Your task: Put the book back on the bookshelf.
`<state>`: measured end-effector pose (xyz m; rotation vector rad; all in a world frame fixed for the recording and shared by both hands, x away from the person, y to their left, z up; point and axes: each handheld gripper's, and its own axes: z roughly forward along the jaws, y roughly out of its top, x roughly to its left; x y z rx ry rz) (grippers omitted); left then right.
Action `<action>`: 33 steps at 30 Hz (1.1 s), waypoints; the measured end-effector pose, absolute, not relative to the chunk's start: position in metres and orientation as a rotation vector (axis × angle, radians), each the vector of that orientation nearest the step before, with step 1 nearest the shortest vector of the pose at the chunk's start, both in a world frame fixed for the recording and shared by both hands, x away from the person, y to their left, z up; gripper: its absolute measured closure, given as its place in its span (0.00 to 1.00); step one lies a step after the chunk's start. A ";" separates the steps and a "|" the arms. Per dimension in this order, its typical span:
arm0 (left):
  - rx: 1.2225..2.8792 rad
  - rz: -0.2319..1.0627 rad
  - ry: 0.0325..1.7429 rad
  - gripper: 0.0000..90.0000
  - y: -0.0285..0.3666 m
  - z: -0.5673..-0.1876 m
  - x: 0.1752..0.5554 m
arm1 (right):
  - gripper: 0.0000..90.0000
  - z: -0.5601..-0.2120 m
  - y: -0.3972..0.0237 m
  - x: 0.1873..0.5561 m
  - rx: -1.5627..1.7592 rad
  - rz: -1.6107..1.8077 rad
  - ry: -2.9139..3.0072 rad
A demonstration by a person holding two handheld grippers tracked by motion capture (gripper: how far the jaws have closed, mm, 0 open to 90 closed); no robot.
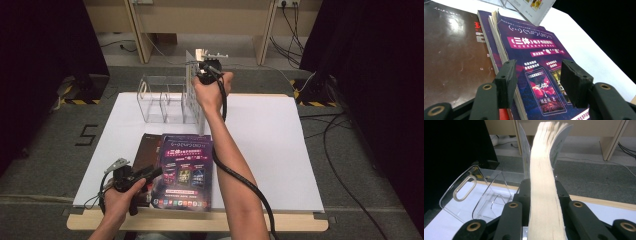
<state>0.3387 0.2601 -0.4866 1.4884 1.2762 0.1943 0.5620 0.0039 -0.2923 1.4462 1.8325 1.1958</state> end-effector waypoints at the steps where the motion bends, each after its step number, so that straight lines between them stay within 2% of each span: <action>1: 1.486 0.194 1.277 0.51 0.260 -0.487 0.339 | 0.83 -0.293 0.003 0.561 1.443 1.205 1.819; 28: 1.479 0.196 1.284 0.51 0.263 -0.488 0.339 | 0.82 -0.307 0.005 0.565 1.415 1.278 1.693; 33: 1.485 0.197 1.280 0.51 0.261 -0.488 0.339 | 0.76 -0.310 0.002 0.563 1.410 1.297 1.687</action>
